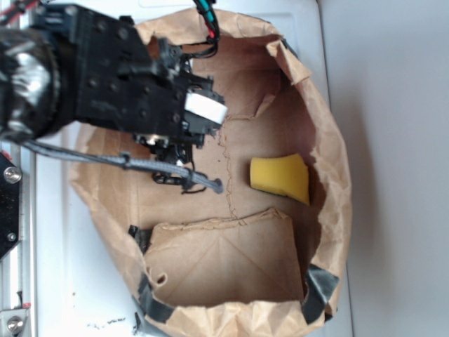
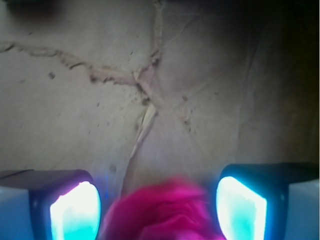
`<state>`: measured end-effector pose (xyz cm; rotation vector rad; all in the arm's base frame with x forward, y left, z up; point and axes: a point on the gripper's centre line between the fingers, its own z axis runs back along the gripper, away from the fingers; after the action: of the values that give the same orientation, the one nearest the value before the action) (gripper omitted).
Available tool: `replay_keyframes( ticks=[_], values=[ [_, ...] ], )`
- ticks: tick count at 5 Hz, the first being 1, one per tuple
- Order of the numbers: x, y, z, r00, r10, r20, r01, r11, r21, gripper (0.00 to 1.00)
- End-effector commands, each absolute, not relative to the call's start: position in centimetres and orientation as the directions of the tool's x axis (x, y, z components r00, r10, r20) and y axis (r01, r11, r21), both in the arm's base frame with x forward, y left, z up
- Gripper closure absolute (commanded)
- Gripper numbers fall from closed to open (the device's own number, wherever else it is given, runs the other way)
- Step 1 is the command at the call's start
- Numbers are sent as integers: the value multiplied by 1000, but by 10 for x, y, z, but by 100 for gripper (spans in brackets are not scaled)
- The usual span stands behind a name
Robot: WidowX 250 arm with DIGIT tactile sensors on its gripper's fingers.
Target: Grab the red paper.
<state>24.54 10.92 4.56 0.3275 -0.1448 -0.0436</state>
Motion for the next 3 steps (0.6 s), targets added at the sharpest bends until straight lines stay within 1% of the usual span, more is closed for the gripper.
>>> replay_keyframes(
  ticks=[1,2,3],
  values=[
    [251,113,105,987,-30,159,-8,972,233,0],
    [247,111,118,991,-28,131,-1,976,217,0],
    [243,115,117,992,-41,123,11,972,233,0]
  ],
)
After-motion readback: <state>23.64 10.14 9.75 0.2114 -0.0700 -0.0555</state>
